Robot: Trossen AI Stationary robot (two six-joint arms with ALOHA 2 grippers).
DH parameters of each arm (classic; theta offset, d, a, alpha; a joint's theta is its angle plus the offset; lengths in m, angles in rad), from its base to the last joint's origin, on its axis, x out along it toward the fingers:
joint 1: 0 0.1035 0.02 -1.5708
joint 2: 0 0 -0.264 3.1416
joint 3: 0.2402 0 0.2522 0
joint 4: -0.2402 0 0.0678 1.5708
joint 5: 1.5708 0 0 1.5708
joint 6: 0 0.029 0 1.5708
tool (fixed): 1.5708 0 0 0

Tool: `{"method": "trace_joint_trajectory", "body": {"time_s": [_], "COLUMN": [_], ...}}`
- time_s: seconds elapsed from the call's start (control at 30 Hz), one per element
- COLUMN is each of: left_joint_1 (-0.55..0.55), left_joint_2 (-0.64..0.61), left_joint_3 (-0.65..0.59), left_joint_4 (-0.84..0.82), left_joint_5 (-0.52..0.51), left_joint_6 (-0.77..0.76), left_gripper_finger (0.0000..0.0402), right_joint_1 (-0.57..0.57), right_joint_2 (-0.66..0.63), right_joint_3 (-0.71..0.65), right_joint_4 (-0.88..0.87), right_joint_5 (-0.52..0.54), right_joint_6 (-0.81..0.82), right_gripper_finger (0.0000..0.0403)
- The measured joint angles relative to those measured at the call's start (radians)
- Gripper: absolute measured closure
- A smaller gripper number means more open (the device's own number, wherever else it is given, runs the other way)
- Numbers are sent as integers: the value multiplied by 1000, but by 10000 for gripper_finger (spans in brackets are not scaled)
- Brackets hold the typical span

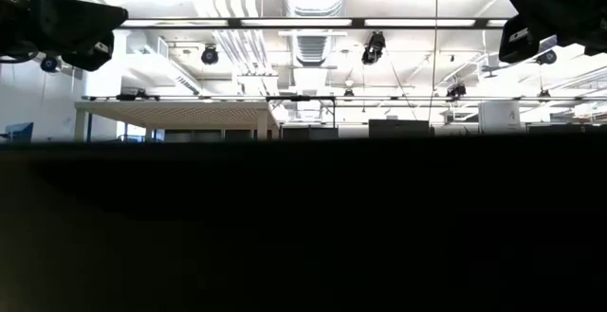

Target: Pick & Place Mini shaped plates

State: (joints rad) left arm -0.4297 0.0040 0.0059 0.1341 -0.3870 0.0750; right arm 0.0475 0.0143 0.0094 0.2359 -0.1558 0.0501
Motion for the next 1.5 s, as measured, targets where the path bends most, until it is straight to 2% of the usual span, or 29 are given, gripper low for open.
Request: {"method": "trace_joint_trajectory", "body": {"time_s": [0.37,0.6,0.73,0.97,1.17,1.5], "left_joint_1": [0,0,0,0,0,0], "left_joint_2": [0,0,0,0,0,0], "left_joint_3": [0,0,0,0,0,0], "left_joint_4": [0,0,0,0,0,-1], "left_joint_5": [0,0,0,0,0,0], "left_joint_6": [0,0,0,0,0,7], "left_gripper_finger": [401,401,401,401,401,401], "right_joint_1": [0,0,0,0,0,0], "right_joint_2": [0,0,0,3,3,62], "right_joint_3": [0,0,0,0,0,0], "right_joint_4": [11,144,186,181,169,149], "right_joint_5": [0,0,2,133,141,244], "right_joint_6": [1,58,34,-2,-20,-67], "right_gripper_finger": [394,394,394,394,394,394]}}
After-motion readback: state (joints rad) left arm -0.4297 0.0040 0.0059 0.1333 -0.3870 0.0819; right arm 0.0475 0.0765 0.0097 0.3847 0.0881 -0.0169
